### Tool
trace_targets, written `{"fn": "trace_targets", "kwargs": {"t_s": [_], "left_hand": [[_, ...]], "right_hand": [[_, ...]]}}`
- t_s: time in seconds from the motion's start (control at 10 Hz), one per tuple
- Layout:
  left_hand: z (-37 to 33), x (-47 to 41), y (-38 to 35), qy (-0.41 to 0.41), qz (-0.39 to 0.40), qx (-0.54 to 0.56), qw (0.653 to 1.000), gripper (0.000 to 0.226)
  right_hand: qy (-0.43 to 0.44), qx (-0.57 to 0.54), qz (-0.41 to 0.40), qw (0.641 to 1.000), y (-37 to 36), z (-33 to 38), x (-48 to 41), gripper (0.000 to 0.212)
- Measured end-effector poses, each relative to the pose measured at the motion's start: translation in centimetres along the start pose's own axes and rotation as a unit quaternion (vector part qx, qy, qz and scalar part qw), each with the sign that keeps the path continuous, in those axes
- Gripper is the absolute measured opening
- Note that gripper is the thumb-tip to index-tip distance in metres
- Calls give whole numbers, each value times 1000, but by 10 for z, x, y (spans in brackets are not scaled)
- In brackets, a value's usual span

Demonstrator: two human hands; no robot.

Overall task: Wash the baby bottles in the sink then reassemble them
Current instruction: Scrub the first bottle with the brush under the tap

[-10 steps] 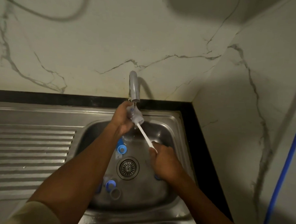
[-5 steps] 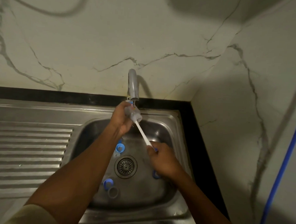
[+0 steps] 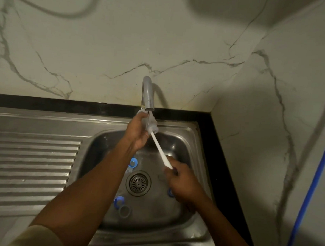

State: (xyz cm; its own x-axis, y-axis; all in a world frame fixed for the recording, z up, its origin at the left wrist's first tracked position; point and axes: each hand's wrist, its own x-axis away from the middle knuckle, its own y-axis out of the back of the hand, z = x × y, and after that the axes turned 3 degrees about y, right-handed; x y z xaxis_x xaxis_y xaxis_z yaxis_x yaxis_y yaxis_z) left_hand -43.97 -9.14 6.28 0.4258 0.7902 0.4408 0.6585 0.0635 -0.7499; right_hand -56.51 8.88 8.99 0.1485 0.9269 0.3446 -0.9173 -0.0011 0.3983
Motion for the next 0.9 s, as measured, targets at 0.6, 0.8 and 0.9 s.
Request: {"fn": "trace_targets", "kwargs": {"t_s": [0.6, 0.8, 0.9], "left_hand": [[-4, 3, 18, 18, 19, 156, 987, 80], [4, -1, 11, -19, -79, -55, 995, 56], [1, -1, 10, 16, -8, 8, 1000, 30]], "right_hand": [[-200, -491, 222, 818, 11, 17, 0, 35], [38, 381, -9, 924, -2, 8, -5, 56], [25, 113, 5, 993, -4, 9, -3, 47]]}}
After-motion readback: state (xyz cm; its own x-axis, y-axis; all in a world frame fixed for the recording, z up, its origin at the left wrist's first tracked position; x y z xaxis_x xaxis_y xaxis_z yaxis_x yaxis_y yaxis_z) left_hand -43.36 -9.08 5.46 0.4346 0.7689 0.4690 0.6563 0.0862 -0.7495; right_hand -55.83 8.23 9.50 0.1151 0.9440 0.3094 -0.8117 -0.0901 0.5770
